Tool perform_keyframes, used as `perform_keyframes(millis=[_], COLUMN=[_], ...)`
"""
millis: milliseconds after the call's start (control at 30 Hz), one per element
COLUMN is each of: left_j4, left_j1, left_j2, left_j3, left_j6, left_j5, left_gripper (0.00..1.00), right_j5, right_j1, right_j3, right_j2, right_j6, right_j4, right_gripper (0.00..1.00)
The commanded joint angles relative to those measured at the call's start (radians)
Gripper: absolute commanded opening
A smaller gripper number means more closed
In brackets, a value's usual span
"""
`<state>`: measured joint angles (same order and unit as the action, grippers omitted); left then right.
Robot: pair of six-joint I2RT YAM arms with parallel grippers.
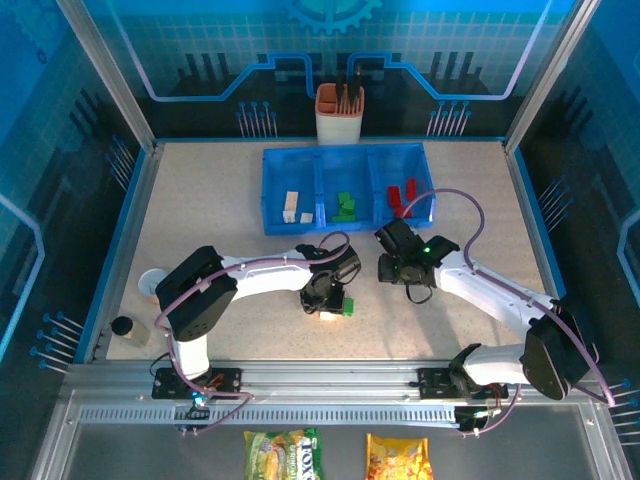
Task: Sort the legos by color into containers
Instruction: Pick up the lego from the middle-left of the table, then place the lego in the container.
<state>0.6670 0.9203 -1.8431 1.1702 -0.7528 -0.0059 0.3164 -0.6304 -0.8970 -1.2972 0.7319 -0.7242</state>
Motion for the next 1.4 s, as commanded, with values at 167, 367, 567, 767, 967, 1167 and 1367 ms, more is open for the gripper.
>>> perform_keyframes(millis=[167, 367, 567, 767, 967, 1167, 1367], left_j4=[0.040, 0.078, 0.103, 0.127, 0.146, 0.145, 0.156], left_j1=[0.011, 0.000, -0.051, -0.147, -0.253, -0.367, -0.459], left_j2=[-0.008, 0.032, 0.065, 0.100, 0.116, 0.098, 0.039], left_j3=[0.037, 0.048, 0.059, 0.086, 0.133, 0.218, 0.362], left_j6=[0.036, 0.062, 0.106, 0.185, 0.266, 0.350, 0.414], left_j5=[-0.022, -0.066, -0.076, -0.084, -0.083, -0.071, -0.065], left_gripper=[0.35, 0.33, 0.33, 0.33, 0.34, 0.34, 0.34], right_j5=[0.024, 0.026, 0.023, 0.027, 0.042, 0.051, 0.064], right_j1=[-0.016, -0.015, -0.017, -0.020, -0.027, -0.035, -0.048], right_j3=[0.006, -0.002, -0.024, -0.036, -0.058, -0.073, -0.104], right_j2=[0.014, 0.005, -0.028, -0.040, -0.040, -0.041, -0.049], right_j6=[0.015, 0.015, 0.008, 0.014, 0.030, 0.049, 0.052], right_j4=[-0.022, -0.018, -0.021, -0.031, -0.058, -0.079, -0.114], right_gripper=[0.52, 0.52, 0.52, 0.52, 0.52, 0.52, 0.51])
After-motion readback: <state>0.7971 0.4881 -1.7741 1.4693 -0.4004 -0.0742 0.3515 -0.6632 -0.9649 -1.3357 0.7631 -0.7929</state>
